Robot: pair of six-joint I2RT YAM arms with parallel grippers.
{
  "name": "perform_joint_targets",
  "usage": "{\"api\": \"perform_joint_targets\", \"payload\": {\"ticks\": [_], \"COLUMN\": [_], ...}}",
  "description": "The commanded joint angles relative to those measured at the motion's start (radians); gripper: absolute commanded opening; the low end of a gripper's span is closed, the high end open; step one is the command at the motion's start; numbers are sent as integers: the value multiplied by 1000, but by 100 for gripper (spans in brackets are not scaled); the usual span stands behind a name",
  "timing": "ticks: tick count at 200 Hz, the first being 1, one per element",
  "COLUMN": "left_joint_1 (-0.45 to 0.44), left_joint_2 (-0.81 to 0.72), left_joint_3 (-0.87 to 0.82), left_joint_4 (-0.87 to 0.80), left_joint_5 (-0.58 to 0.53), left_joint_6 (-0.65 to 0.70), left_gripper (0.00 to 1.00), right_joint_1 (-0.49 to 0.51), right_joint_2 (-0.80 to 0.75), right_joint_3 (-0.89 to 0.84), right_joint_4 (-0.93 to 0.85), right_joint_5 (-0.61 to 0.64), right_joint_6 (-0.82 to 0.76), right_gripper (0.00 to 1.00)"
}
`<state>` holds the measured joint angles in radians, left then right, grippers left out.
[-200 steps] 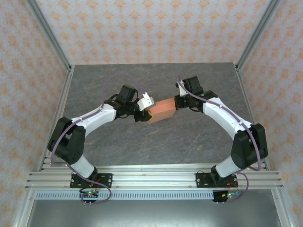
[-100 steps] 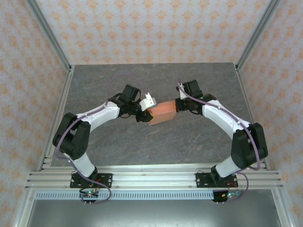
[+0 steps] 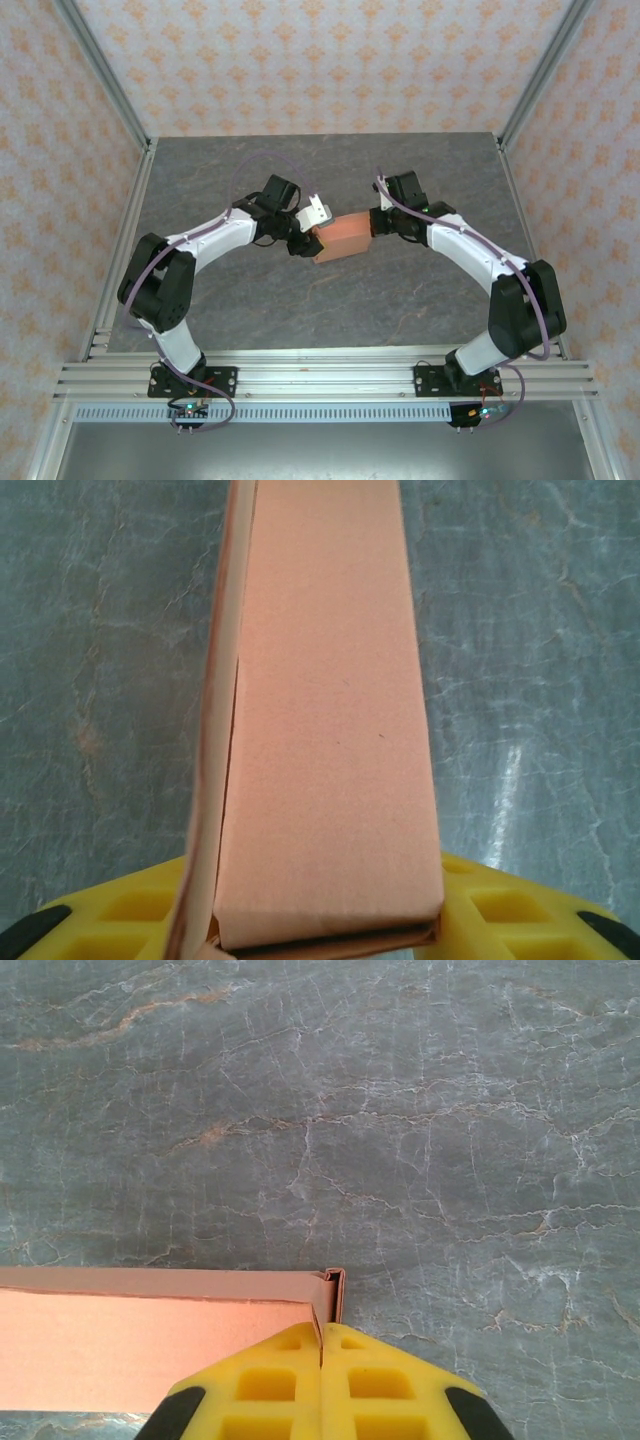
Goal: Fold the paper box
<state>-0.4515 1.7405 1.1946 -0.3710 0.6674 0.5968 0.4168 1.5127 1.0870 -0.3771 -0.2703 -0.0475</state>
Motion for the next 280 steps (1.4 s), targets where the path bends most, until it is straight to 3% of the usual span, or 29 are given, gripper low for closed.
{"api": "perform_joint_targets", "payload": {"ticks": [1,280], "left_joint_1": [7,-11], "left_joint_2": [21,70], "left_joint_3": [29,86], "left_joint_4": [-81,-140], "left_joint_5": [-127,-199], "left_joint_6": [0,-26], "left_gripper": [47,48], "right_joint_1": [5,71], "right_joint_2": [-40,-21], "right_joint_3": [-27,-24], "right_joint_4": [-19,-24], "right_joint_5": [8,108], "right_joint_6": [31,212], "right_gripper": [0,0]}}
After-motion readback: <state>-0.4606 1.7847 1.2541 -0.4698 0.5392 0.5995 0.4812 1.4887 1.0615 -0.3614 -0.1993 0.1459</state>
